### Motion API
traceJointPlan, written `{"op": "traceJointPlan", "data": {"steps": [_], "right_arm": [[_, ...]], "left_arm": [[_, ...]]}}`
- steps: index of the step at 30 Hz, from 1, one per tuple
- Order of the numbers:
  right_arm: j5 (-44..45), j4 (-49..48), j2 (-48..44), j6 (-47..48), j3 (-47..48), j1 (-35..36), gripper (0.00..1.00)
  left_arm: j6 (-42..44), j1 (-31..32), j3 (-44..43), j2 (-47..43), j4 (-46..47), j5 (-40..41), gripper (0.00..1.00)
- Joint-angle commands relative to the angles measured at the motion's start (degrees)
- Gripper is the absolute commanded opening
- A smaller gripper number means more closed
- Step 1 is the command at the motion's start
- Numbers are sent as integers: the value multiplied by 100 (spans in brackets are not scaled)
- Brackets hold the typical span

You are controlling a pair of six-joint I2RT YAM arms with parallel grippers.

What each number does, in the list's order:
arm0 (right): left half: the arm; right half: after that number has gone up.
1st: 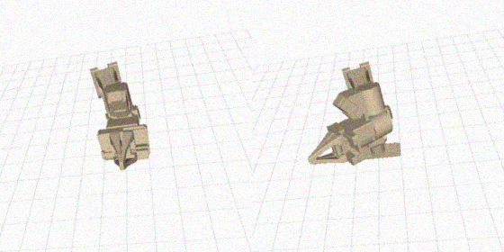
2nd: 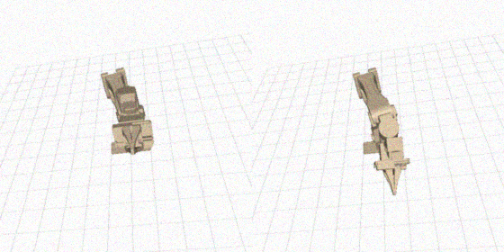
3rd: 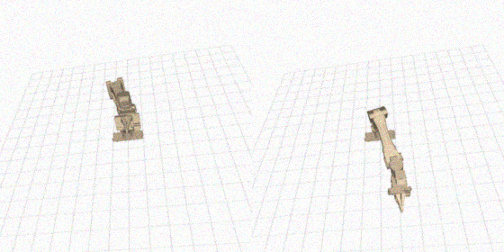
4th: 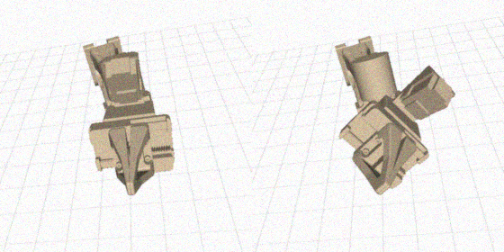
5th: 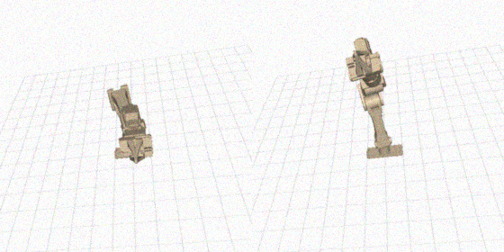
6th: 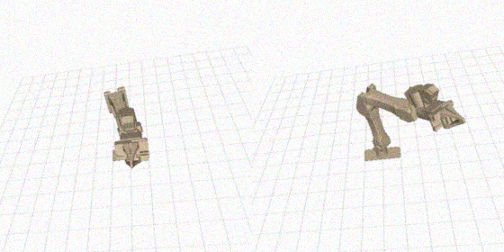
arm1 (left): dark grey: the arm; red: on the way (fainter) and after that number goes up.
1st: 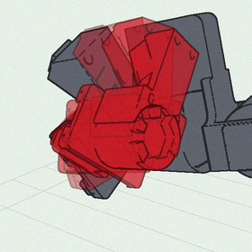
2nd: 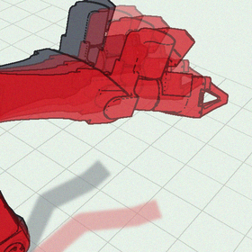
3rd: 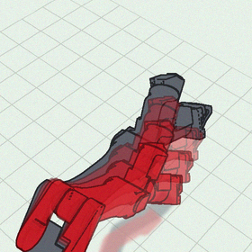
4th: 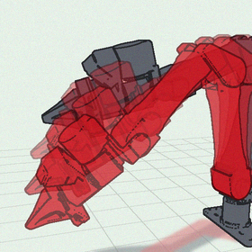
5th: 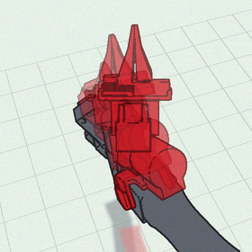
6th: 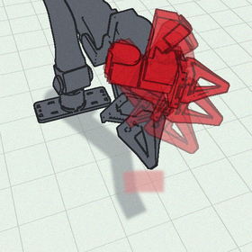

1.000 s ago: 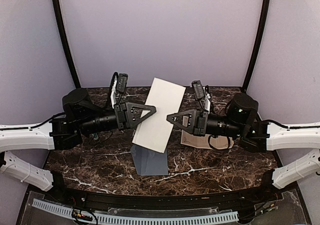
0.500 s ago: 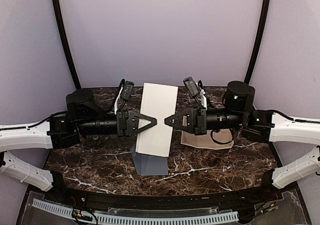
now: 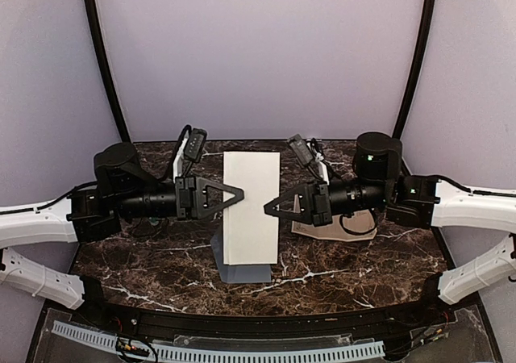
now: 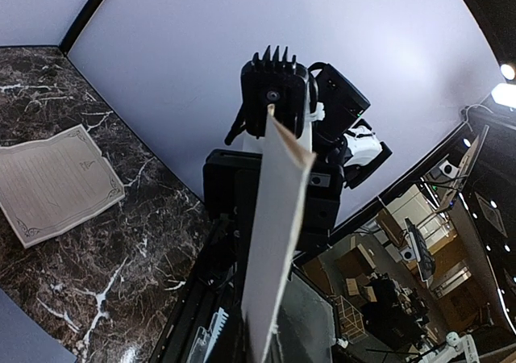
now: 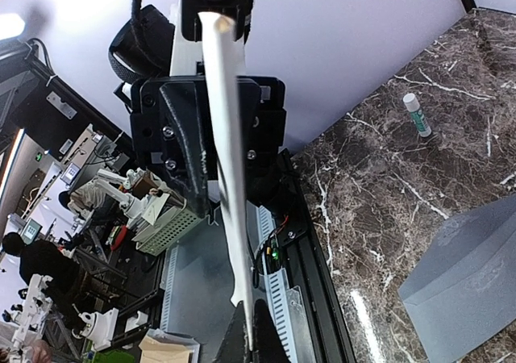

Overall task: Place the letter into the envelope and seal it
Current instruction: Place the letter in the envelope.

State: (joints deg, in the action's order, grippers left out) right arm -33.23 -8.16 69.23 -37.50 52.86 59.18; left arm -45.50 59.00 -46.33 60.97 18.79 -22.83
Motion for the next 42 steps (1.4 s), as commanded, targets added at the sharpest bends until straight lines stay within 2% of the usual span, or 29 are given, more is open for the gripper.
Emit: {"op": "traceJointPlan", "data": {"steps": [1,4,15,18,23,26,29,34,38,42], "right_arm": [[9,-45,-24,74,138,-59,0],[10,-36,-41,76,137,-59,0],[3,3,-15,90,159,-100,0],[5,8,-30,89,150,-112,0],[40,37,-5,64,118,-134,0],[174,123,8,40,132,-147,2],[530,380,-48,9,130,-174,30],[1500,776,-116,-225,-74,-189,58],[2121,1057,50,-551,-267,-185,68],[2297,950,291,-883,-517,-161,71]], "left_arm": [[-116,-12,114,-24,138,-246,15],[-155,-11,146,-30,77,-244,19],[-162,-12,207,24,-102,-280,21],[-162,-12,239,7,-142,-275,17],[-144,-9,279,-36,-142,-252,0],[-128,-16,238,-64,-392,-94,0],[-90,-108,172,-140,-1232,442,0],[-507,-520,739,-450,-1582,676,0],[-652,-740,1133,-391,-1631,653,0],[-638,-997,1444,-190,-1527,505,0]]}}
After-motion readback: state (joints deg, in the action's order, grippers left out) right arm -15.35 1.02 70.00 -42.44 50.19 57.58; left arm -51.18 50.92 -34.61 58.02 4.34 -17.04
